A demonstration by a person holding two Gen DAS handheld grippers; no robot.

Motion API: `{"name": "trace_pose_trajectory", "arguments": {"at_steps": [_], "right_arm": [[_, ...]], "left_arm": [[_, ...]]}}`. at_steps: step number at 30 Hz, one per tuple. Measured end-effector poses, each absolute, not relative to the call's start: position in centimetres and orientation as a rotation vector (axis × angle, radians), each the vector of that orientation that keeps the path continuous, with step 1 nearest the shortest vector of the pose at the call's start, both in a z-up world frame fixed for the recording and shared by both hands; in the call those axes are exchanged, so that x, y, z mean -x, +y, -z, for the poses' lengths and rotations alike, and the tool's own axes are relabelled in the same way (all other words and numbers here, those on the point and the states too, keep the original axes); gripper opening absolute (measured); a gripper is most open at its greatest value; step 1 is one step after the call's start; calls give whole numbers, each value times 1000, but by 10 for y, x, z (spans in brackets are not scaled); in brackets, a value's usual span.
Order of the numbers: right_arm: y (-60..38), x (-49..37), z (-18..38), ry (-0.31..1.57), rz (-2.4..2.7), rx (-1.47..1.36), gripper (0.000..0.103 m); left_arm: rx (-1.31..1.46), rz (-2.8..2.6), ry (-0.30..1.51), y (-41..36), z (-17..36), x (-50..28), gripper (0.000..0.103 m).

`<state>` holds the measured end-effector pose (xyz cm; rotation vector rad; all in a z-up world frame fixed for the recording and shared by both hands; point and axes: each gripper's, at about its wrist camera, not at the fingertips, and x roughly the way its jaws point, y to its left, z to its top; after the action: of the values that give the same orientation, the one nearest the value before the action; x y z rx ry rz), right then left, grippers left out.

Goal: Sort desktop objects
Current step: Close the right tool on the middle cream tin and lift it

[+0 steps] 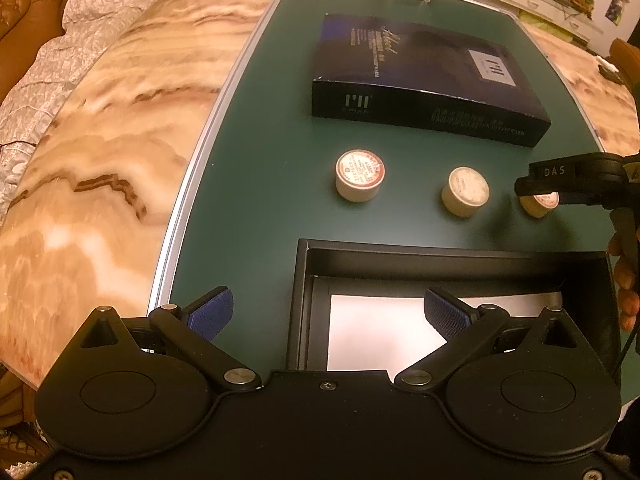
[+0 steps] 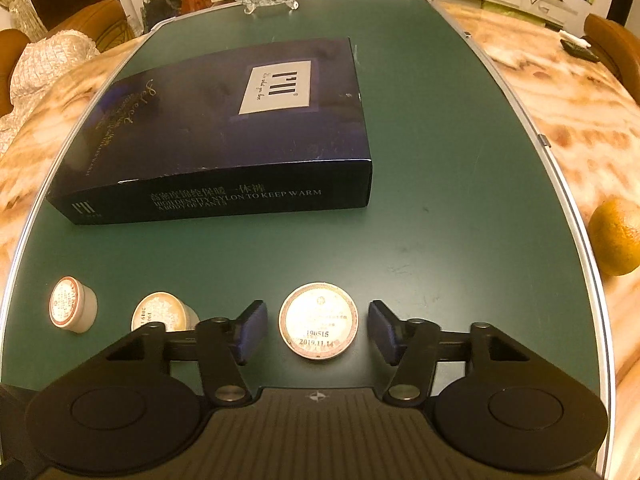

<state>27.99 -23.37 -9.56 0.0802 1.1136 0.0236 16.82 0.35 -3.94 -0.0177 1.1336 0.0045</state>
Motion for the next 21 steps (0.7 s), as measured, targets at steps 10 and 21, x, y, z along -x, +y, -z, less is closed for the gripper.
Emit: {"name": "trace_pose_trajectory", "arguments": {"at_steps": [10, 21], "right_arm": [[-236, -279, 93, 1113, -33, -109, 45], [-237, -226, 43, 1057, -86, -149, 45]], "left_arm": [[17, -4, 1134, 4, 39, -165, 103], [41, 3, 1119, 11, 29, -153, 103]]}}
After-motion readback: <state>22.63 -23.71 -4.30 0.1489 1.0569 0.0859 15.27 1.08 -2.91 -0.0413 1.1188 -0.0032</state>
